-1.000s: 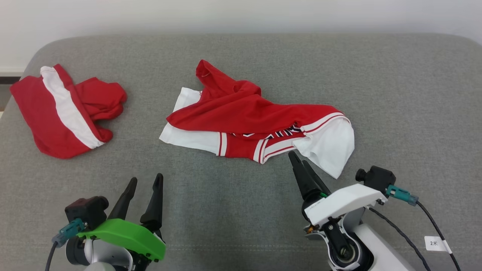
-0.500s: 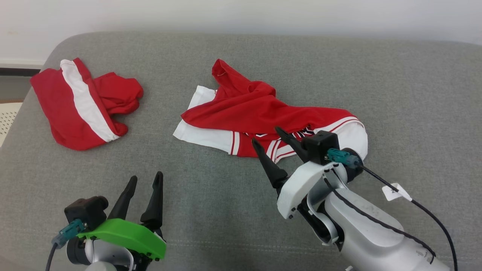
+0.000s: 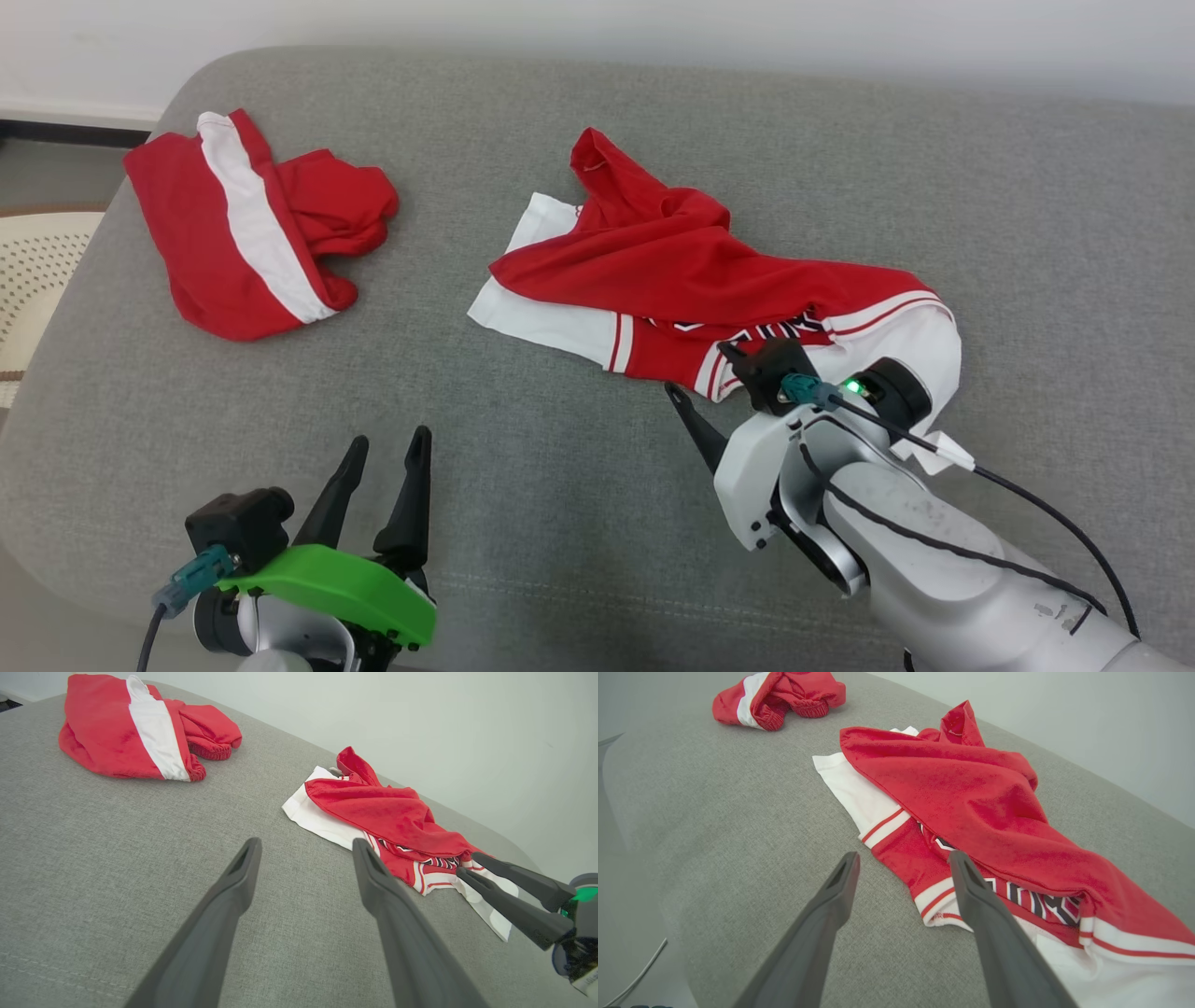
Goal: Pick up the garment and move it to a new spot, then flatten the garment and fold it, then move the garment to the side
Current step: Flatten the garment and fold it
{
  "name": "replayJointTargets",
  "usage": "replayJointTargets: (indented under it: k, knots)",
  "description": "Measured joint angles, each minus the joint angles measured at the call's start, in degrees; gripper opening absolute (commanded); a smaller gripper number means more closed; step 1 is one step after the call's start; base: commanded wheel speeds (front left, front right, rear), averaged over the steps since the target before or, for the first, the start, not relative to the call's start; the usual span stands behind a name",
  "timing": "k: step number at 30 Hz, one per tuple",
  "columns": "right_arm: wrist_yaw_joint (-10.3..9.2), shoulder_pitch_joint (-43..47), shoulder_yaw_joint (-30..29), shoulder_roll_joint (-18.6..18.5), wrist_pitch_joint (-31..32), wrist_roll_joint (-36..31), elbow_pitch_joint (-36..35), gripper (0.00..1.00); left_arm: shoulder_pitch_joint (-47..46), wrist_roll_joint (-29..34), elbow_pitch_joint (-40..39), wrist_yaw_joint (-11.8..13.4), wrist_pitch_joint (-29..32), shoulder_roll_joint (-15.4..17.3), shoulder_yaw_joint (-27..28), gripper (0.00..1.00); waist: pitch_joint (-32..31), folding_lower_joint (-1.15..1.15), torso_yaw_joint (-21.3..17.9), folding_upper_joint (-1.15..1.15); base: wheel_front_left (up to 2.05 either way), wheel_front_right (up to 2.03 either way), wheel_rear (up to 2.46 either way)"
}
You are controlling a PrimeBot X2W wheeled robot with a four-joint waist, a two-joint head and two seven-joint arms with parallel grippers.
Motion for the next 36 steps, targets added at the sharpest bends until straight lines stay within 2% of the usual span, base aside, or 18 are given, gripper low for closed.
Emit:
replayJointTargets:
  k: [9,25,32,36]
  knots:
    - [0.01,-0.1,3.7,0.0,2.3,-2.2,3.2,1.00,-0.1,0.0,0.0,-0.3,-0.5,-0.2,-0.5,1.00,0.9,0.00,2.8,0.00,0.00,0.00,0.00]
    - [0.02,-5.2,3.3,-1.2,3.3,-3.8,6.6,1.00,-2.6,0.0,-0.9,-1.0,-0.5,-1.7,-1.8,1.00,4.9,0.00,6.0,0.00,0.00,0.00,0.00]
    - [1.79,-5.8,4.8,-1.2,3.7,-4.3,8.6,1.00,-4.9,0.0,-0.8,-1.1,-0.7,-2.0,-2.2,1.00,6.5,0.00,7.6,0.00,0.00,0.00,0.00]
    - [1.98,-5.9,5.1,-1.0,3.8,-4.8,9.3,1.00,-5.0,0.0,-0.5,-1.3,-0.7,-2.2,-2.3,1.00,7.1,0.00,8.3,0.00,0.00,0.00,0.00]
